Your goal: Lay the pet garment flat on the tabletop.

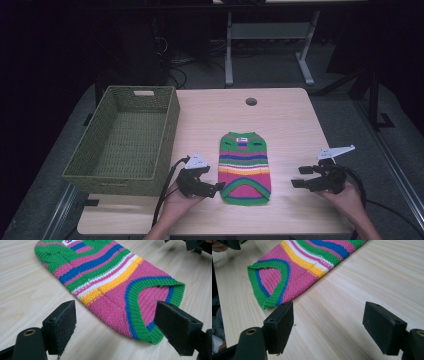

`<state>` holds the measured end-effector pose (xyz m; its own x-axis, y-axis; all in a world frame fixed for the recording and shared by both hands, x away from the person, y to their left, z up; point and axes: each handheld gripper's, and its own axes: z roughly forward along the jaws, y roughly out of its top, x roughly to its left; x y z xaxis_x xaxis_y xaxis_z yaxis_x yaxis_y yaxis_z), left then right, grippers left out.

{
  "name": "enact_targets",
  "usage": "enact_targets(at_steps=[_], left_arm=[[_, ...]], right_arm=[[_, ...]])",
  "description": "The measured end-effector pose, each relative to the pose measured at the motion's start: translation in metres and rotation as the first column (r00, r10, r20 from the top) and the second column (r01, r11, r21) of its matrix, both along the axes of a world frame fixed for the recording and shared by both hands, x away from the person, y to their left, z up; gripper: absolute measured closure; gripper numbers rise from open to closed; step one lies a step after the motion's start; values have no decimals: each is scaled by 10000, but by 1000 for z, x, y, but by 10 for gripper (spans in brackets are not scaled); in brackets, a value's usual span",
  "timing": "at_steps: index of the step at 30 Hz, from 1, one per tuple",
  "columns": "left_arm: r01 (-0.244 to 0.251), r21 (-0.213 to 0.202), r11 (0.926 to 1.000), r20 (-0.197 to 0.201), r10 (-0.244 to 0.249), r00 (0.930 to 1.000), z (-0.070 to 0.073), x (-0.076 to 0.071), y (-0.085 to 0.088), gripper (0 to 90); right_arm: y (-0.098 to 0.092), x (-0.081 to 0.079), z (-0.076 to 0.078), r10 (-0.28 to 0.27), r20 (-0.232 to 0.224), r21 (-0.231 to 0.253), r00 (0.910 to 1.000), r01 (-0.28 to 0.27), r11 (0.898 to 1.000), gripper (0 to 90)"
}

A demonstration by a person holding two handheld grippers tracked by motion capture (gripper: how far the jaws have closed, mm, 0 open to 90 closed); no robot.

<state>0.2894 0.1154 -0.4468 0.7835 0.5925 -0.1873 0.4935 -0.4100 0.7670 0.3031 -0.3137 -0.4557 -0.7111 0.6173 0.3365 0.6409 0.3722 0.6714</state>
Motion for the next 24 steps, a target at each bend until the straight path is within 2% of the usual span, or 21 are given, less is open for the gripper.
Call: enact_targets(at_steps=[4, 7, 16, 18, 24], left_arm=[[19, 125, 9999, 17, -19, 10000, -1, -4, 3, 175], [-14, 151, 9999, -3, 14, 10000, -2, -8, 6, 169], [22, 329, 9995, 2, -22, 10000, -2, -19, 15, 169], [-68, 226, 9997, 9, 68, 10000, -2, -22, 17, 168], [-53, 310, 9995, 34, 52, 10000, -3, -31, 23, 168]], right_arm=[[-5, -7, -7, -126, -93, -23, 9999, 126, 9999, 243], [-11, -13, -9, -206, -221, 157, 9995, 210, 9997, 240], [-23, -34, -6, -681, 96, 292, 9976, 678, 9973, 240], [-26, -38, -6, -766, 137, 390, 9970, 760, 9963, 240], [-31, -51, -8, -1003, 254, 343, 9946, 994, 9945, 240]])
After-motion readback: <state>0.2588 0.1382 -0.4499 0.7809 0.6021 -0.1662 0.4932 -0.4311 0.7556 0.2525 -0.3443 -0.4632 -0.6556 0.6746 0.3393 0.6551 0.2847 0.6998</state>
